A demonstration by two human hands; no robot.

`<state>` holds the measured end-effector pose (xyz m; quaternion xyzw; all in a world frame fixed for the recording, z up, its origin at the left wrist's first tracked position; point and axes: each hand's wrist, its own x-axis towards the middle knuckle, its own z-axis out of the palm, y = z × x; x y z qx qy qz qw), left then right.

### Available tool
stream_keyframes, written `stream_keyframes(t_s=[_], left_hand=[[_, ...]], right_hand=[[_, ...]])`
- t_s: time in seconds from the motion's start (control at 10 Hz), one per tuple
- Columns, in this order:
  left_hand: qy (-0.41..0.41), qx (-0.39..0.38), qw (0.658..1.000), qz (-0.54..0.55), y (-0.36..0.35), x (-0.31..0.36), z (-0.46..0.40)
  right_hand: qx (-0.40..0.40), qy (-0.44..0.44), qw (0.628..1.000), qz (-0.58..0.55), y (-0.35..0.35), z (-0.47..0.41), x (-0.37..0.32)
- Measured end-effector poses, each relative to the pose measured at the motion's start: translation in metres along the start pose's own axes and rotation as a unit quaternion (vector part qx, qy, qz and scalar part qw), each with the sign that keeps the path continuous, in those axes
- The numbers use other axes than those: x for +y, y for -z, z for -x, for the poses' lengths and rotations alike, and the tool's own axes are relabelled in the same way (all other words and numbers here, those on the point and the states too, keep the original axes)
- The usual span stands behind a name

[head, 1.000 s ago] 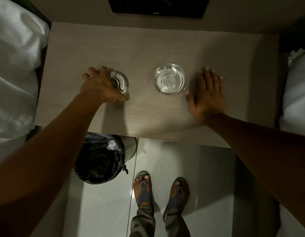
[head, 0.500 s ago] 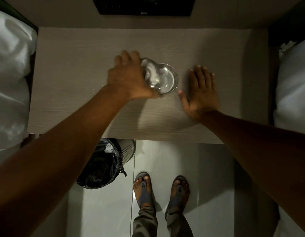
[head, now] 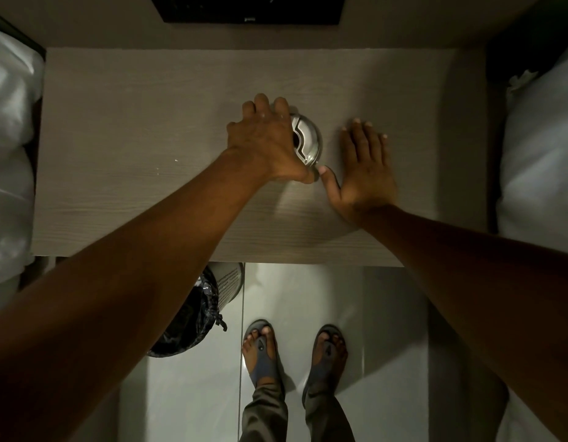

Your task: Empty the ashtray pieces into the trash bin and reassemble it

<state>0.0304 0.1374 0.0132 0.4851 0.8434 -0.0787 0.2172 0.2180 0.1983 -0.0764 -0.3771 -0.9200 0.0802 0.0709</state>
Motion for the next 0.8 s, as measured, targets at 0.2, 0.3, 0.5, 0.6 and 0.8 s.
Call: stream_keyframes(t_s=[0.2, 0.3, 0.5, 0.6, 0.8], left_hand=[[0.011, -0.007, 1.0, -0.006, 0.0, -0.001, -0.002], [0.012, -0.015, 1.0, -0.002, -0.004, -0.001, -0.001], [0.011, -0.016, 1.0, 0.013, -0.004, -0.003, 0.001], [0.007, -0.015, 1.0, 0.025, -0.001, -0.004, 0.004], [0.017, 0.085, 0.995, 0.041, 0.006, -0.037, 0.048]], right_hand=[[-0.013, -0.004, 1.0, 0.002, 0.004, -0.001, -0.001], [-0.025, -0.002, 1.0, 0.002, 0.004, 0.001, -0.001], [-0.036, -0.008, 0.999, 0.01, 0.004, -0.001, 0.0], [-0.04, -0.004, 0.999, 0.001, 0.003, 0.003, 0.0], [-0.138, -0.058, 0.988, -0.038, 0.034, -0.018, -0.009]])
